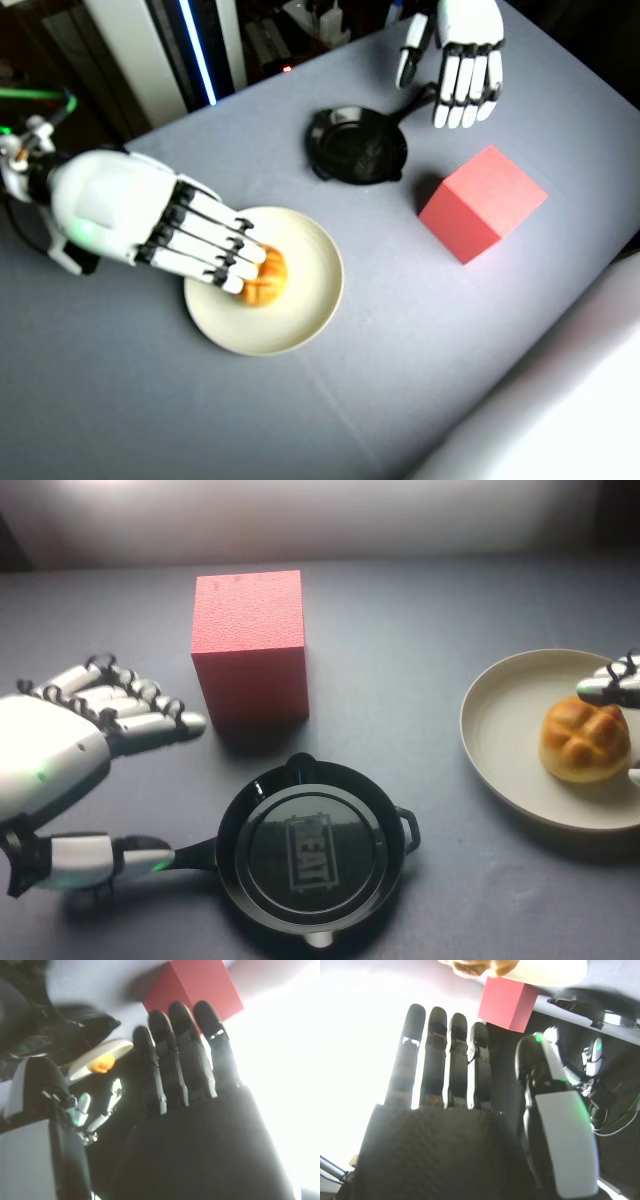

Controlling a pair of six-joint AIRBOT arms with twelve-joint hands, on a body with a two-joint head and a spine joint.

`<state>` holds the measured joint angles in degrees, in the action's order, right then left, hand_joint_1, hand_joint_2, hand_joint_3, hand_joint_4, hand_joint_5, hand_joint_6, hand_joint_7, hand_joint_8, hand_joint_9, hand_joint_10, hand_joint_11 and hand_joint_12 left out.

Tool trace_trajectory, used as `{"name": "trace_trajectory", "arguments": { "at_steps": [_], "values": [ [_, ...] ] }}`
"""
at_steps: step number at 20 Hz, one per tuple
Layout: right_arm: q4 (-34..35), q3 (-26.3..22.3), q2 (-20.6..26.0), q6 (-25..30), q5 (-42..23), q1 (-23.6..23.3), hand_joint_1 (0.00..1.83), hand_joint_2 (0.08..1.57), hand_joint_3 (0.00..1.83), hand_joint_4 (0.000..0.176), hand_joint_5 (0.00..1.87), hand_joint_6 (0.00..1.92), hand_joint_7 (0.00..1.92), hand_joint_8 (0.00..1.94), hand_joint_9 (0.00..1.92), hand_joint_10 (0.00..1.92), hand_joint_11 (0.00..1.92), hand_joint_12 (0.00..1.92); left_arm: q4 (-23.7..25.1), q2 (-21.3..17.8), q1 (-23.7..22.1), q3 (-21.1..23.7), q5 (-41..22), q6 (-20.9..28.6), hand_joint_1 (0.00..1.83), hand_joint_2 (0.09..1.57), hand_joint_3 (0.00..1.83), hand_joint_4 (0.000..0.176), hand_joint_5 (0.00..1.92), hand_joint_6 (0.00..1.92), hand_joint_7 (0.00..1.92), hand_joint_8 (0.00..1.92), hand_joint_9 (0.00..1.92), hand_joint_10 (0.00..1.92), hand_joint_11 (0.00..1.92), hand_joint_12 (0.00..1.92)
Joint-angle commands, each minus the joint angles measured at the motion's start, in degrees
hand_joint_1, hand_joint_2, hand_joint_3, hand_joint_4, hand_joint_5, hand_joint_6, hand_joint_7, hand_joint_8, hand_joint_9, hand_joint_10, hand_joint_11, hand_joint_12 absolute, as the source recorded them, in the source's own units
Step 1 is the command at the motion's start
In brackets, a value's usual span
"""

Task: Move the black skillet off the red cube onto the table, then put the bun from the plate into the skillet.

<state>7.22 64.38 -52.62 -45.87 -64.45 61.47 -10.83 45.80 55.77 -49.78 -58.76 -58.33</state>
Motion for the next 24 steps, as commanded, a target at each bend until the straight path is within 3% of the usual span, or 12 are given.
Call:
{"name": "trace_trajectory", "arguments": {
  "at_steps": [1,5,9,11,12,13,15,16,17,20,22,24],
  "values": [
    [0.2,0.7,-0.2,0.5,-4.5,-1.3,0.91,1.13,0.00,0.001,0.51,0.00,0.51,0.00,0.47,0.00,0.12,1.01,0.2,-0.8,0.1,0.4,-10.3,-0.4,0.71,0.98,0.00,0.084,0.22,0.00,0.17,0.00,0.11,0.00,0.00,0.37],
    [-2.2,4.2,-2.4,0.6,3.5,-6.2,1.08,1.05,0.00,0.003,0.49,0.00,0.48,0.00,0.42,0.00,0.12,0.85,0.1,-2.3,1.6,2.4,-16.3,-0.8,0.67,0.96,0.00,0.122,0.14,0.00,0.09,0.00,0.04,0.00,0.00,0.29],
    [-3.1,8.9,-5.5,0.6,12.5,-9.9,1.12,0.99,0.00,0.037,0.52,0.01,0.49,0.01,0.45,0.01,0.19,0.66,0.1,-2.4,2.1,2.9,-17.9,-0.8,0.67,0.95,0.00,0.085,0.13,0.00,0.08,0.00,0.04,0.01,0.00,0.27],
    [-3.7,10.0,-6.2,0.6,14.8,-11.2,1.15,1.01,0.00,0.000,0.70,0.01,0.70,0.01,0.61,0.02,0.22,0.72,0.1,-2.4,2.3,3.0,-18.0,-0.8,0.67,0.97,0.00,0.103,0.14,0.00,0.09,0.00,0.03,0.00,0.00,0.27],
    [-4.0,10.0,-6.2,0.6,14.8,-11.5,1.22,1.07,0.01,0.000,0.91,0.89,1.07,0.45,0.84,0.01,0.25,0.95,0.0,-2.3,2.3,3.0,-18.0,-0.8,0.66,0.96,0.00,0.125,0.14,0.00,0.08,0.00,0.02,0.00,0.00,0.24],
    [-5.0,9.7,-6.2,0.6,14.4,-12.1,1.34,1.11,0.00,0.000,0.94,1.09,1.11,0.66,0.88,0.85,0.43,1.13,-0.1,-2.3,2.4,3.0,-18.0,-0.8,0.68,0.96,0.00,0.120,0.15,0.00,0.08,0.00,0.02,0.00,0.00,0.21],
    [-6.6,9.0,-6.1,0.7,12.7,-13.2,1.35,1.13,0.00,0.000,0.99,1.02,0.94,1.06,0.77,1.25,0.42,1.30,-0.6,-2.1,2.9,3.0,-18.3,-0.8,0.65,0.97,0.00,0.122,0.15,0.00,0.09,0.00,0.04,0.00,0.00,0.27],
    [-8.4,7.7,-5.5,1.4,9.7,-14.2,1.24,1.13,0.00,0.000,1.01,0.96,0.90,1.12,0.71,0.99,0.35,1.35,-1.2,-2.0,3.5,3.0,-19.1,-0.8,0.64,0.98,0.01,0.116,0.14,0.00,0.09,0.00,0.04,0.00,0.00,0.28],
    [-9.4,7.0,-5.1,2.4,7.4,-14.6,1.34,1.15,0.00,0.000,0.98,0.99,0.88,1.19,0.75,1.24,0.40,1.39,-1.5,-2.1,3.8,3.1,-19.5,-0.8,0.64,0.98,0.01,0.110,0.14,0.00,0.08,0.00,0.04,0.01,0.00,0.28],
    [-14.3,4.4,-4.7,6.4,-2.1,-15.8,1.35,1.13,0.00,0.000,0.98,0.99,0.93,1.13,0.80,1.23,0.48,1.39,-2.5,-2.3,4.5,3.2,-21.2,-0.8,0.64,0.99,0.00,0.086,0.15,0.00,0.12,0.00,0.08,0.01,0.00,0.41],
    [-18.3,3.6,-5.9,8.4,-4.9,-18.1,1.21,1.14,0.00,0.008,0.97,0.95,0.89,1.21,0.78,0.87,0.52,1.29,-3.1,-2.5,4.8,3.2,-22.3,-0.9,0.64,0.99,0.00,0.077,0.16,0.00,0.13,0.00,0.08,0.00,0.00,0.32],
    [-23.4,3.5,-8.3,10.1,-5.3,-21.3,1.35,1.15,0.00,0.000,0.88,1.20,0.91,1.07,0.79,1.23,0.57,1.19,-4.3,-2.6,5.4,3.2,-23.6,-1.2,0.58,1.00,0.01,0.086,0.15,0.00,0.13,0.00,0.07,0.00,0.00,0.27]
  ]
}}
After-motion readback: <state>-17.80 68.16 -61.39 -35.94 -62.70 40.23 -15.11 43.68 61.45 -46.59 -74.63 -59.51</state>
